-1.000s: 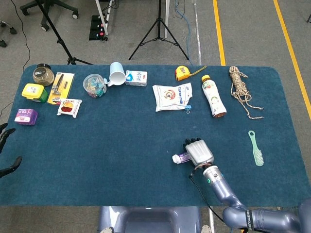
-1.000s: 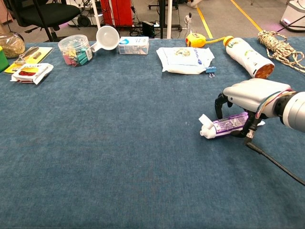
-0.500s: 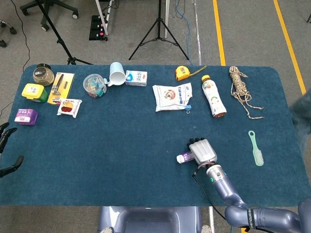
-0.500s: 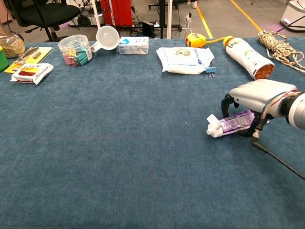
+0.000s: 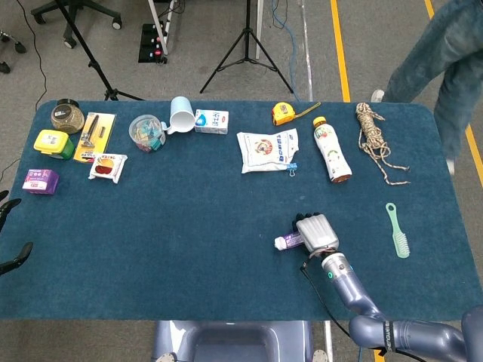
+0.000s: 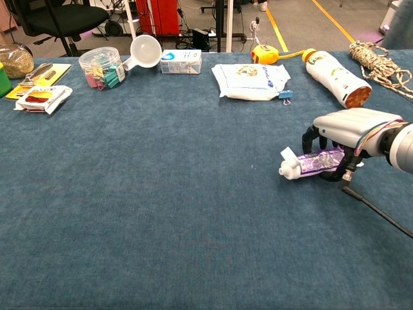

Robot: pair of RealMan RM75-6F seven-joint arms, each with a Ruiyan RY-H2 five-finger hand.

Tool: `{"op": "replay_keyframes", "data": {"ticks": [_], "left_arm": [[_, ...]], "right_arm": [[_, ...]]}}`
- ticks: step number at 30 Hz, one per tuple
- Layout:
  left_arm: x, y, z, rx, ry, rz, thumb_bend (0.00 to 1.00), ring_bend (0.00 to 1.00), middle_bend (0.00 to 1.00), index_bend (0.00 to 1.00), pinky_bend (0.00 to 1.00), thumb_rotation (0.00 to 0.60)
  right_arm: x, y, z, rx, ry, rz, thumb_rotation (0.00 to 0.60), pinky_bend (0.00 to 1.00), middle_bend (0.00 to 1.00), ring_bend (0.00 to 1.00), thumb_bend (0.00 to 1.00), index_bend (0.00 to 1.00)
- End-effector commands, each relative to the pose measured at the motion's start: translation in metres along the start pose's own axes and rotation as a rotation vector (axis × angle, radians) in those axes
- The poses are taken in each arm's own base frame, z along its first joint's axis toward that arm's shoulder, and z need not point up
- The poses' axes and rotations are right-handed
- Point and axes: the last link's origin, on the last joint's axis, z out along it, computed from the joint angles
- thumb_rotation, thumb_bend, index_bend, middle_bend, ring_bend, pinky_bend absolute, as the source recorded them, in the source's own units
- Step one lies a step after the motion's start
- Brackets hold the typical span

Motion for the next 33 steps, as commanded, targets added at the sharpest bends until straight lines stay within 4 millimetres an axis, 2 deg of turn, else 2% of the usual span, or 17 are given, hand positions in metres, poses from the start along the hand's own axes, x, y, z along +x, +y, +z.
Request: {"op": "replay_keyframes", "data": {"ticks": [1, 13, 22, 26, 33], "left_arm": [[-0.001, 0.0, -0.001, 0.001, -0.002, -0.002, 0.3, 0.1, 0.09, 0.13, 0.08, 0.581], [-0.003, 0.001, -0.001, -0.003, -0.01, -0.006, 0.29, 0.1, 0.09, 0.12, 0.08, 0.584], [-0.004, 0.007, 0.001, -0.03, -0.024, -0.006, 0.3, 0.1, 0.09, 0.12, 0.08, 0.583], [-0.004, 0.017, 0.005, -0.071, -0.034, -0.007, 0.3, 0.1, 0.09, 0.12, 0.08, 0.582], [-0.005, 0.043, 0.015, -0.157, -0.08, -0.041, 0.3, 0.12, 0.09, 0.12, 0.08, 0.576]], "right_arm": [[0.004, 0.003, -0.004, 0.008, 0.036, 0.058, 0.6, 0.4, 0.46, 0.44, 0.63, 0.58], [-0.003, 0.011, -0.01, -0.006, 0.073, 0.177, 0.6, 0.62, 0.65, 0.65, 0.76, 0.58], [0.0, 0.013, -0.011, 0.008, 0.097, 0.185, 0.6, 0.8, 0.79, 0.8, 0.87, 0.6], [0.006, 0.012, -0.014, 0.027, 0.109, 0.19, 0.6, 0.86, 0.83, 0.85, 0.89, 0.6], [0.019, 0.005, -0.02, 0.073, 0.12, 0.204, 0.6, 0.91, 0.87, 0.91, 0.92, 0.61]]}}
